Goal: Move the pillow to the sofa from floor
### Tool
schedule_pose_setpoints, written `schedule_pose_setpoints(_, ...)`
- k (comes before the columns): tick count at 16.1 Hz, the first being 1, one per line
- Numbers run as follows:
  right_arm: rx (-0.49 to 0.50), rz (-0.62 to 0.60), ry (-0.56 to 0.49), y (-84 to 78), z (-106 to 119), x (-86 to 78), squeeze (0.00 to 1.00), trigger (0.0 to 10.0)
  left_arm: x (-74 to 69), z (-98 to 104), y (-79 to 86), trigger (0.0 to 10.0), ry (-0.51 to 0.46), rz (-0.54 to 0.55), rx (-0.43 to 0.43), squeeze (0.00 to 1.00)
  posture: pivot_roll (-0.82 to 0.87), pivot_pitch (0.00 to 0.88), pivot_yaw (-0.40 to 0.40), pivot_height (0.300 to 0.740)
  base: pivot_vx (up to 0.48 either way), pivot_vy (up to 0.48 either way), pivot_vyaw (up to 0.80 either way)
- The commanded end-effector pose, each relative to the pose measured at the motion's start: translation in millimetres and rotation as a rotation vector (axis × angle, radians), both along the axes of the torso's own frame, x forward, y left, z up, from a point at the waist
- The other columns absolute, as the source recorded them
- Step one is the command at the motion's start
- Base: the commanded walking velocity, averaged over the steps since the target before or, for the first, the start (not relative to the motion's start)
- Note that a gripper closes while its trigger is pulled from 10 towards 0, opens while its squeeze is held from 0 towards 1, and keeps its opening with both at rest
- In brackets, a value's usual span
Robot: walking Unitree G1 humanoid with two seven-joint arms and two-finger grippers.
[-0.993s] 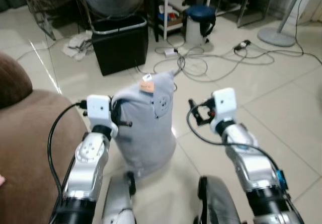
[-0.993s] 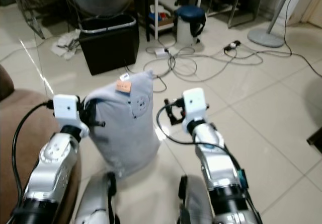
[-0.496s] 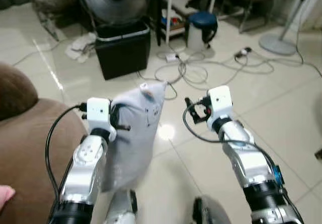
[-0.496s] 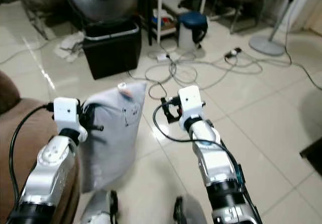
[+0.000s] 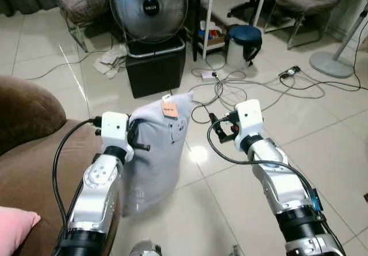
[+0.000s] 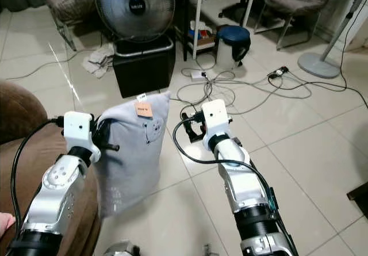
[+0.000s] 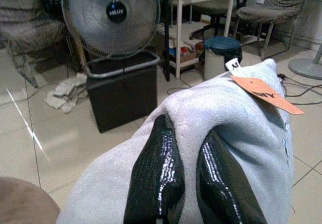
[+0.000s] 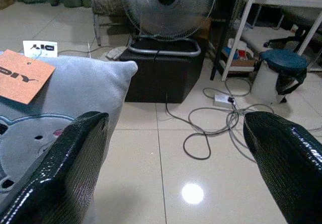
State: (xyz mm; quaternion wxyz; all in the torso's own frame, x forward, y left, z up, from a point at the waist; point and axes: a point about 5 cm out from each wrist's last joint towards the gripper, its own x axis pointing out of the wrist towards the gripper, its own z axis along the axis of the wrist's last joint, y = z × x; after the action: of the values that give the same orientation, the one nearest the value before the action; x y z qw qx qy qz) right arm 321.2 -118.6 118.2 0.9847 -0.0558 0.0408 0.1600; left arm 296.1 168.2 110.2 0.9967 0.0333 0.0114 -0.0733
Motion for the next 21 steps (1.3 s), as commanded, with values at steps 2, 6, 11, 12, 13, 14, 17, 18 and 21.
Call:
schedule_pose_setpoints(2,-0.003,-0.005,-0.001,-3.3,1.0,0.6,0.00,10.0,4.6,12.2,-2.5,10.0,-0.069,-0.001,0.019,0.00,0.08,0.000,-0.008,0.740,0.000,0.000,0.00)
schedule_pose_setpoints(6,-0.049,0.006,0.001,-3.6,-4.2,1.5,0.00,10.0,4.7,12.5,-4.6,10.0,-0.081,0.005,0.055,0.00,0.09,0.000,-0.025,0.740,0.000,-0.147,0.00)
schedule_pose_setpoints(11,-0.032,0.025,0.005,-0.4,-3.8,2.0,0.00,10.0,5.0,13.1,-3.7,10.0,-0.088,0.018,0.077,0.00,0.09,0.000,-0.030,0.740,0.000,-0.431,0.64)
schedule_pose_setpoints(12,-0.031,0.026,0.007,-0.3,-4.1,2.5,0.00,10.0,5.0,13.2,-3.6,10.0,-0.090,0.019,0.083,0.00,0.10,0.000,-0.036,0.740,0.000,-0.458,0.80)
schedule_pose_setpoints(13,-0.031,0.026,0.007,-0.3,-4.2,2.6,0.00,10.0,4.9,13.4,-3.7,10.0,-0.091,0.019,0.085,0.00,0.10,0.000,-0.036,0.740,0.000,-0.458,0.80)
schedule_pose_setpoints(14,-0.035,0.036,0.009,0.9,-4.1,3.9,0.00,10.0,5.4,13.4,-2.7,10.0,-0.092,0.029,0.089,0.00,0.10,0.000,-0.041,0.740,0.000,-0.458,0.80)
schedule_pose_setpoints(17,-0.041,0.039,0.010,-0.6,-3.9,5.1,0.00,10.0,5.8,13.1,-3.1,10.0,-0.091,0.032,0.101,0.00,0.11,0.000,-0.045,0.740,0.000,-0.460,0.80)
schedule_pose_setpoints(18,-0.043,0.038,0.011,-1.6,-4.4,4.9,0.00,10.0,5.4,13.2,-3.2,10.0,-0.092,0.032,0.103,0.00,0.11,0.000,-0.044,0.740,0.000,-0.461,0.80)
schedule_pose_setpoints(21,-0.044,0.029,0.014,-3.9,-5.3,5.1,0.00,10.0,4.9,12.4,-2.9,10.0,-0.087,0.031,0.113,0.00,0.10,0.000,-0.037,0.740,0.000,-0.460,0.80)
